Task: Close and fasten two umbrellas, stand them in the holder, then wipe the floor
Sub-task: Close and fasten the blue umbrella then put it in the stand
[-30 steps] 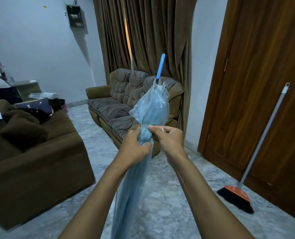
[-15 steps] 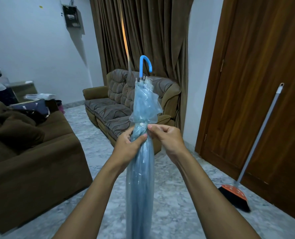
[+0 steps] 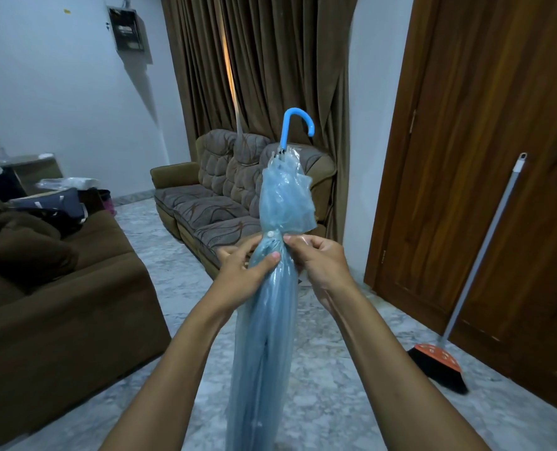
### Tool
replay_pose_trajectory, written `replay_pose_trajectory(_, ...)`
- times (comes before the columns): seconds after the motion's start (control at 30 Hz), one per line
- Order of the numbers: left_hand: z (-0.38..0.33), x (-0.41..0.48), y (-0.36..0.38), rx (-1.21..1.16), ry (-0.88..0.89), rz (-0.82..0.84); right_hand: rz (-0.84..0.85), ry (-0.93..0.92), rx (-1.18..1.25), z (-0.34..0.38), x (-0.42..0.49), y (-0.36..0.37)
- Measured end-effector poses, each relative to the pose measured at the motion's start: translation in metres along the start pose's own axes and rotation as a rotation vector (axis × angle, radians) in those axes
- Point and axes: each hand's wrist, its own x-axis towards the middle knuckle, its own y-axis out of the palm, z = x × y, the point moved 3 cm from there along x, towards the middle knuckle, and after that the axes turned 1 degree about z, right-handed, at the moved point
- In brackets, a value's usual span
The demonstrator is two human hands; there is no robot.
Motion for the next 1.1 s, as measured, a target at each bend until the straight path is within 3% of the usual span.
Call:
replay_pose_trajectory(0.07, -0.002, 0.001, -0.004, 0.248, 0.039, -0.1, -0.02, -0.024, -0.023, 0.0, -0.002, 0.0)
replay_pose_trajectory(0.23, -0.01, -0.02, 0.016, 0.296, 0.304, -0.337, -0.074, -0.082, -0.057, -0.005, -0.004, 0.014)
replay_pose_trajectory(0.5, 0.0, -0.013, 0.004, 0.368, 0.241, -0.122, -0.011, -0.143, -0.222, -0.005, -0.009, 0.015)
replay_pose_trajectory(0.6, -0.006, -0.014, -0.004, 0.215, 0.255, -0.151, 0.041, -0.13, -0.105, -0.008, -0.01, 0.015)
replay_pose_trajectory(0.77, -0.008, -0.018, -0.003, -0.115, 0.233, -0.138, 0.091, 0.077, 0.243, -0.015, -0.014, 0.018)
replay_pose_trajectory(0.9, -0.002, -0.02, 0.002, -0.41, 0.099, -0.09, 0.108, 0.116, 0.201, -0.017, -0.011, 0.02)
replay_pose_trajectory(1.1, 0.001, -0.017, 0.0, -0.356, 0.034, 0.029, 0.1, 0.139, 0.117, -0.018, -0.014, 0.013)
